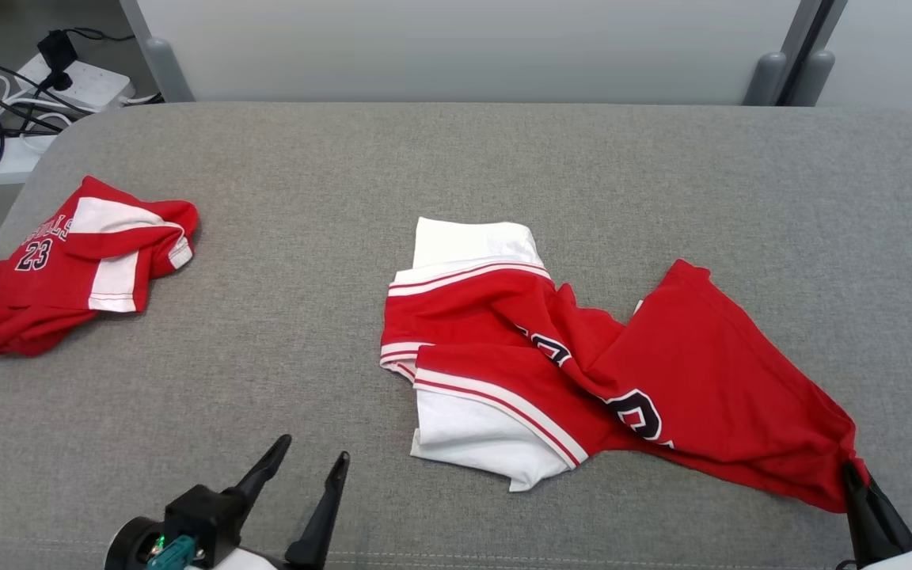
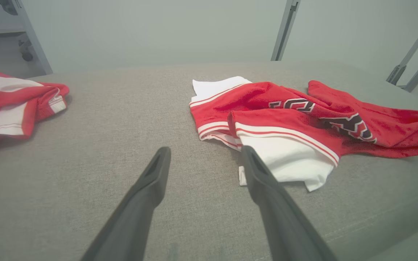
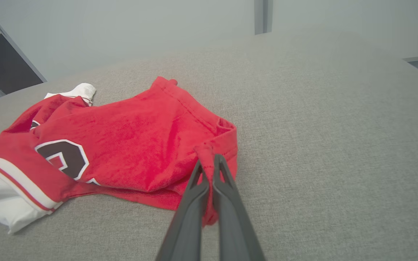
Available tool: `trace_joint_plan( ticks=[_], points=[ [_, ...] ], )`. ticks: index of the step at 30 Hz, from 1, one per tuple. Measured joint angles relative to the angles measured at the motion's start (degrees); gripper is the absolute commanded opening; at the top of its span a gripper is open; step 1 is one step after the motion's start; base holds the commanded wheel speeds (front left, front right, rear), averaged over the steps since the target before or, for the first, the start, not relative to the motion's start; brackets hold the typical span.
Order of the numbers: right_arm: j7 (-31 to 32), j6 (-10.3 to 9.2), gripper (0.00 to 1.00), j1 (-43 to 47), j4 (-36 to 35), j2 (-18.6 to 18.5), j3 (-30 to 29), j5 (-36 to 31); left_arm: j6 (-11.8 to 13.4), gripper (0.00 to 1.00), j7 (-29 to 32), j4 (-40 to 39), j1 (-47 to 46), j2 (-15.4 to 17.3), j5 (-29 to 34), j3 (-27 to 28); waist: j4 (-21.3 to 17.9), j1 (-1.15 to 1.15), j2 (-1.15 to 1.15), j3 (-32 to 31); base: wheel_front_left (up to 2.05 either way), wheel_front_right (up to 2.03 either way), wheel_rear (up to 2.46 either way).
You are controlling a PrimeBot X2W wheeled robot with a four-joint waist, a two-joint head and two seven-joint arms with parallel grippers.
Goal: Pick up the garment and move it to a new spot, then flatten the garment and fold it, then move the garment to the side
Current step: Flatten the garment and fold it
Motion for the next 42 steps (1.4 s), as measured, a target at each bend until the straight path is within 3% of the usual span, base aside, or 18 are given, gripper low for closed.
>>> trace_joint_plan(
  ticks=[4,9,25,26,27,28,35,39,42],
  points=[
    [0.0,0.0,0.0,-0.2,0.0,-0.1,0.6,0.0,-4.3,1.0,3.5,3.2,-3.9,0.1,-1.0,-3.5,-0.8,0.0,0.0,1.0,0.0,0.0,0.0],
    [0.0,0.0,0.0,-1.7,0.1,-0.2,1.9,0.0,-7.0,1.0,4.8,10.3,-8.9,-0.4,-3.3,-7.6,-2.2,0.0,0.0,2.6,0.0,0.0,0.0],
    [-0.7,0.0,0.0,-5.4,1.7,-0.5,3.2,-0.6,-7.7,1.0,-1.7,30.0,-22.8,-2.5,-11.4,-19.0,-6.2,0.0,0.0,7.5,0.0,0.0,0.0],
    [-0.7,0.0,0.0,-5.7,1.8,-0.5,3.2,-0.6,-7.7,0.68,-1.6,30.6,-23.2,-2.5,-12.0,-19.7,-6.3,0.0,0.0,7.5,0.0,0.0,0.0],
    [-0.7,0.0,0.0,-5.9,1.8,-0.5,3.2,-0.6,-7.7,0.25,-1.7,30.8,-23.4,-2.4,-12.5,-20.3,-6.3,0.0,0.0,7.6,0.0,0.0,0.0],
    [-0.7,0.0,0.0,-6.1,1.8,-0.5,3.2,-0.6,-7.7,0.0,-2.0,31.2,-23.8,-2.3,-13.0,-21.1,-6.3,0.0,0.0,7.6,0.0,0.0,0.0],
    [-1.1,0.0,0.0,-6.1,1.8,-0.5,2.3,-0.5,-7.7,0.0,-3.1,32.0,-24.6,-1.3,-14.9,-23.3,-5.7,0.0,0.0,7.7,0.0,0.0,0.0],
    [-1.1,0.0,0.0,-5.6,1.6,-0.4,0.4,0.5,-7.6,0.0,-2.1,28.4,-23.2,0.0,-15.0,-23.9,-5.0,0.0,0.0,8.5,0.0,0.0,0.0],
    [-1.1,0.0,0.0,-3.5,-0.3,0.5,-1.7,2.1,-5.4,0.0,-0.7,23.3,-19.7,1.2,-16.0,-23.6,-4.3,0.0,0.0,9.2,0.0,0.0,0.0]
  ],
)
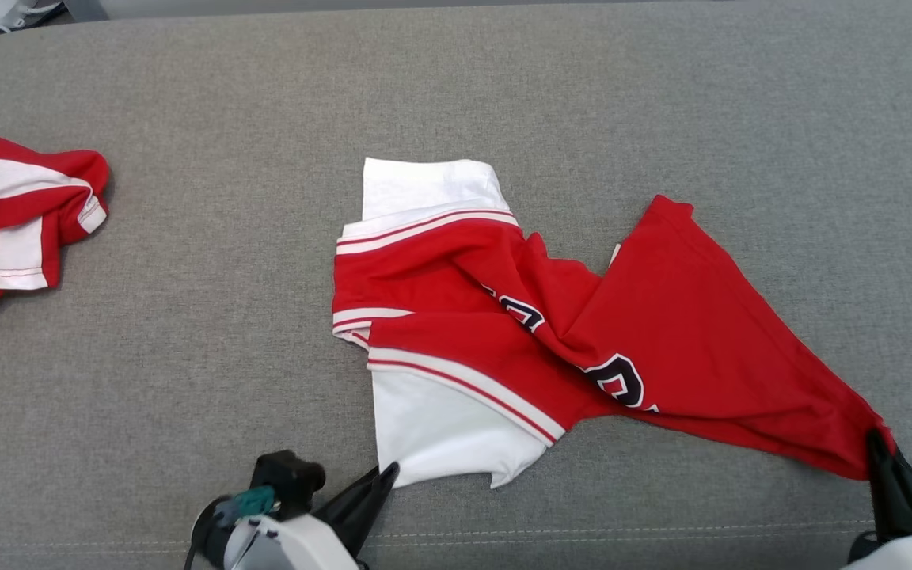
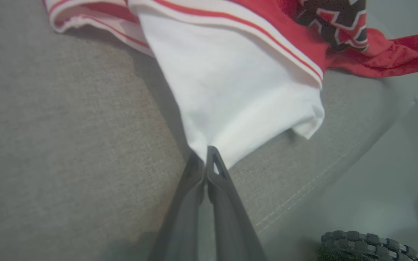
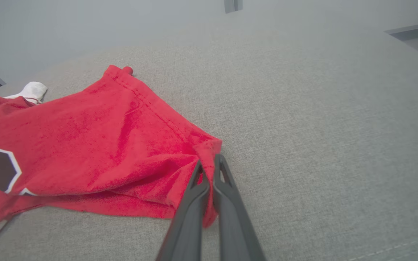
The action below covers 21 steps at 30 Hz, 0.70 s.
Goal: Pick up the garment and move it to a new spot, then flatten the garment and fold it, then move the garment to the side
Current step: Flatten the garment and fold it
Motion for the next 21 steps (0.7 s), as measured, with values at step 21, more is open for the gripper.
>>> trace_joint_plan(
  ticks=[21],
  points=[
    [-3.7,-0.24,0.0,-88.1,30.6,-4.6,13.0,8.2,-0.2,0.0,9.3,9.3,-63.8,6.1,-9.3,19.8,-3.0,0.0,0.0,1.4,0.0,0.0,0.0]
  ],
)
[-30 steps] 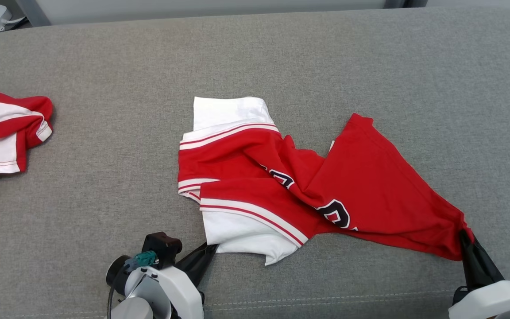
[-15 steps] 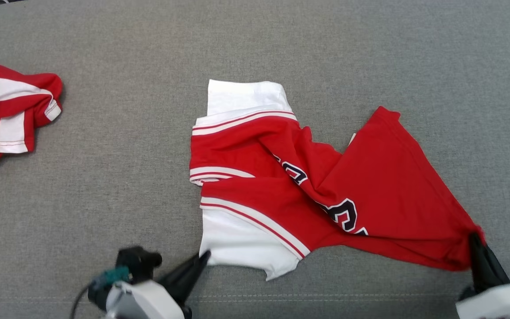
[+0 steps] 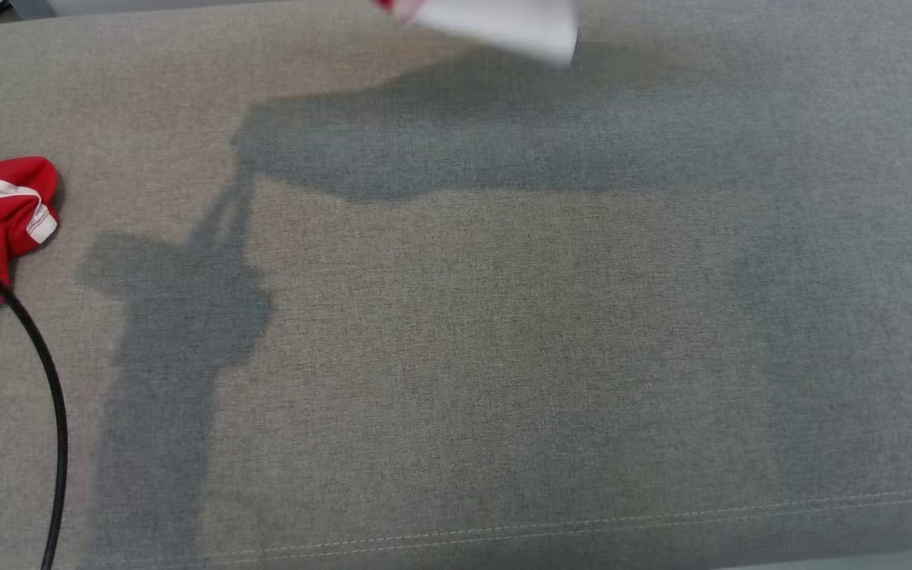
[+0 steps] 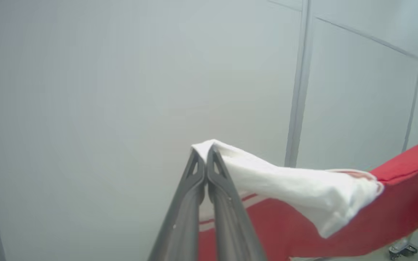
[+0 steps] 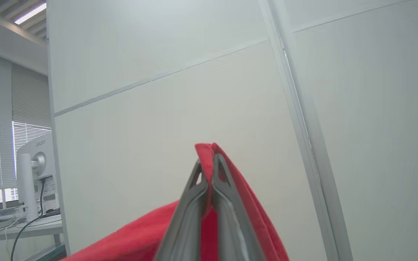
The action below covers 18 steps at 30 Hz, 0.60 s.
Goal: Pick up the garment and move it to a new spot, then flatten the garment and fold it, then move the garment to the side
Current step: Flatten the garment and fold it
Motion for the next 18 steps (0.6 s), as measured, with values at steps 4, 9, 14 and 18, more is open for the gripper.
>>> trace_joint_plan(
  ticks=[4,9,14,18],
  points=[
    [-0.5,-0.01,0.0,0.0,0.9,-2.5,6.8,1.8,-0.8,0.0,-5.4,-0.2,-3.7,-2.7,0.1,0.5,0.0,0.0,0.0,1.7,0.0,0.0,0.0],
    [-1.2,-0.01,0.0,22.0,-2.8,-5.1,13.7,11.3,-1.1,0.0,-8.1,-2.2,16.7,-6.9,-5.9,-0.2,1.8,0.0,0.0,3.8,0.0,0.0,0.0],
    [-2.9,-0.02,0.0,42.1,-2.2,-5.9,16.1,19.8,-1.3,0.0,-7.6,-2.3,40.6,-10.3,-12.4,-2.4,3.2,0.0,0.0,5.4,0.0,0.0,0.0],
    [-5.1,-0.01,0.0,48.3,-2.6,-6.0,15.8,23.9,-1.8,0.0,-7.3,-5.9,46.5,-10.2,-14.6,-3.7,3.7,0.0,0.0,5.6,0.0,0.0,0.0]
  ],
)
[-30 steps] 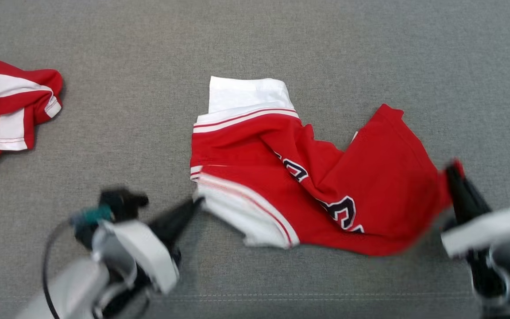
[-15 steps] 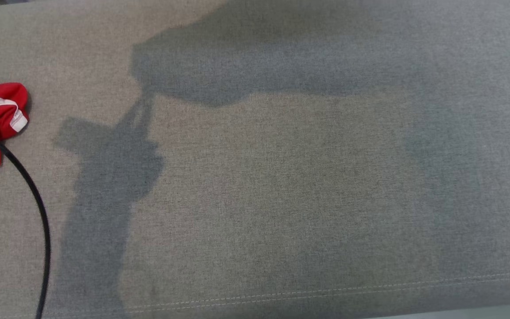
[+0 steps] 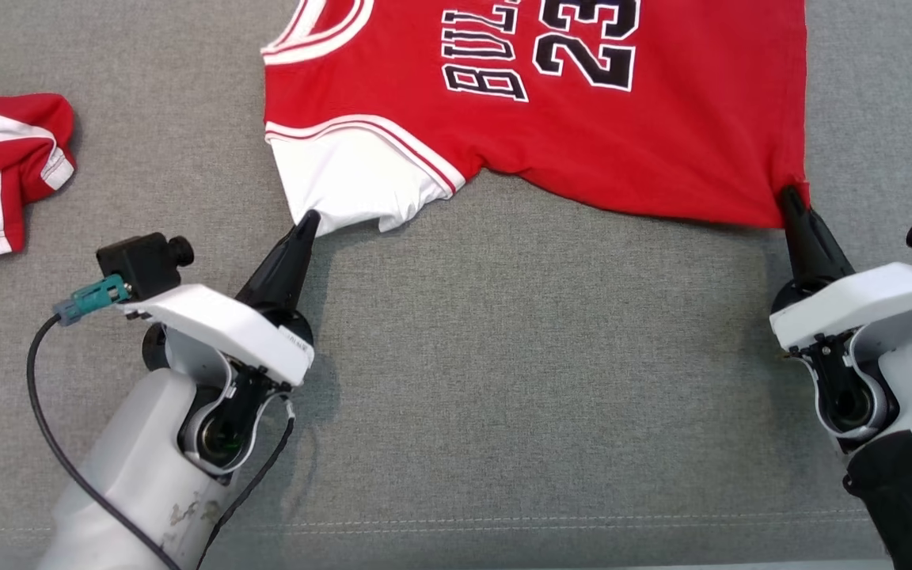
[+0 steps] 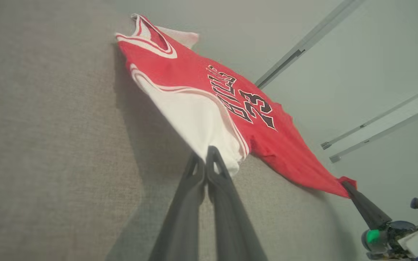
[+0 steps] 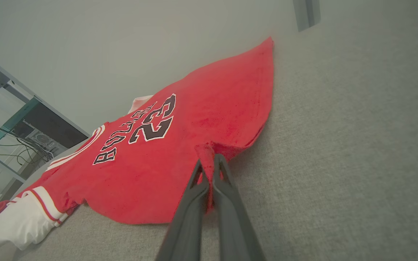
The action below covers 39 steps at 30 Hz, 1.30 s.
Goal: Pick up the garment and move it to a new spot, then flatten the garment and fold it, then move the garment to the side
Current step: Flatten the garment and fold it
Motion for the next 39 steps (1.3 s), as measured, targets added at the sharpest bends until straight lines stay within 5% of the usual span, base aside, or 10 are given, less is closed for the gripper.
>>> trace_joint_plan(
  ticks=[7,20,28,36,37,38,39],
  points=[
    [-1.4,0.0,0.0,4.6,-3.7,-1.4,-1.4,1.4,2.1,0.0,-1.9,-13.1,10.7,4.9,0.9,0.0,-1.4,0.0,0.0,-1.5,0.0,0.0,0.0],
    [-0.8,0.0,0.0,17.2,-9.6,-5.0,-5.5,0.9,17.2,0.0,-0.3,-38.6,33.5,10.3,5.1,-2.6,2.2,0.0,0.0,-5.4,0.0,0.0,0.0],
    [3.4,0.0,0.0,28.2,-15.3,-4.1,-13.6,-3.8,18.2,0.0,1.3,-41.4,36.9,10.2,5.0,-5.3,4.9,0.0,0.0,-7.1,0.0,0.0,0.0],
    [9.7,0.0,0.0,34.4,-21.7,1.6,-20.7,-10.2,17.8,0.0,2.8,-38.3,36.9,10.2,4.1,-5.9,4.2,0.0,0.0,-7.9,0.0,0.0,0.0],
    [10.3,0.0,0.24,34.6,-22.3,2.2,-21.6,-10.5,17.8,0.0,3.2,-37.8,36.9,10.2,3.7,-6.1,4.0,0.0,0.0,-7.9,0.0,0.0,0.0],
    [11.0,0.0,0.67,34.6,-22.7,2.7,-22.1,-10.9,17.8,0.0,3.9,-37.3,36.9,10.3,3.7,-6.5,3.9,0.0,0.0,-7.9,0.0,0.0,0.0],
    [11.4,0.0,1.0,34.6,-23.0,3.2,-22.4,-11.7,17.9,0.44,4.3,-36.8,36.9,10.4,3.7,-6.7,3.8,0.0,0.0,-7.9,0.0,0.0,0.0]
  ],
)
